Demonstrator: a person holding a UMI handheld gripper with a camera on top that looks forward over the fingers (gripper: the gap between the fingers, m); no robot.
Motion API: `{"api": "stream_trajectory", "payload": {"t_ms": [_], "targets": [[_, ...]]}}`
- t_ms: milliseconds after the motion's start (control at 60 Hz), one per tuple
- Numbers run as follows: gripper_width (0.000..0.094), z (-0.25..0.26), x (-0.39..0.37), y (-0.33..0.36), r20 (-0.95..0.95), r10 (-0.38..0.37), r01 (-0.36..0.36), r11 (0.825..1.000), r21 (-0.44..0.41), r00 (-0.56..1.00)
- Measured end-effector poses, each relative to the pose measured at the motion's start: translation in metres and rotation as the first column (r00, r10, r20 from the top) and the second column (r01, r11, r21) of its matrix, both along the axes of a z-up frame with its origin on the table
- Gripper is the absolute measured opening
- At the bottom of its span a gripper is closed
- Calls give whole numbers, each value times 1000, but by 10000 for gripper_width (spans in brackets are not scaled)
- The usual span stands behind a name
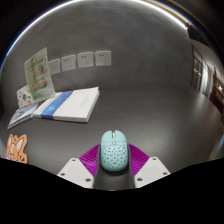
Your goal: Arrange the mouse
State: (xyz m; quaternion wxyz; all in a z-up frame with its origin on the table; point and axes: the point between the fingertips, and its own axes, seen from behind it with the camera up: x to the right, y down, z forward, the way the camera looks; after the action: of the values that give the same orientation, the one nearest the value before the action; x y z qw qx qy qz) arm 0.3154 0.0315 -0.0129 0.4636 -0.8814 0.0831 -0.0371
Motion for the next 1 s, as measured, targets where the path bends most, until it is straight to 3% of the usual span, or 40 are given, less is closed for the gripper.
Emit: {"api": "stream_trajectory", "payload": {"t_ms": [133, 267, 400, 550, 700, 767, 783, 800, 850, 900, 917, 933, 1000], "targets": [[386, 56, -18, -12, 31, -94, 90, 990, 108, 995], [384, 158, -120, -27, 76, -62, 39, 962, 270, 995], [384, 190, -255, -35, 103, 13, -45, 947, 319, 995], [382, 126, -381, -41, 73, 110, -124, 966, 225, 991], [383, 32, -418, -42, 23, 114, -116, 990, 78, 993], [392, 5, -427, -44, 6, 125, -125, 992, 29, 992], [435, 2, -427, -43, 15, 125, -125, 991, 37, 992], [391, 5, -427, -41, 29, 126, -127, 991, 49, 992], [385, 4, -428, -42, 58, 135, -137, 990, 31, 989], [414, 3, -429, -42, 68, 151, -152, 988, 8, 986], [518, 3, -429, -41, 69, 154, -155, 988, 3, 986], [467, 3, -429, -42, 70, 157, -157, 988, -5, 985], [529, 3, -428, -41, 74, 174, -173, 985, -22, 982]]}}
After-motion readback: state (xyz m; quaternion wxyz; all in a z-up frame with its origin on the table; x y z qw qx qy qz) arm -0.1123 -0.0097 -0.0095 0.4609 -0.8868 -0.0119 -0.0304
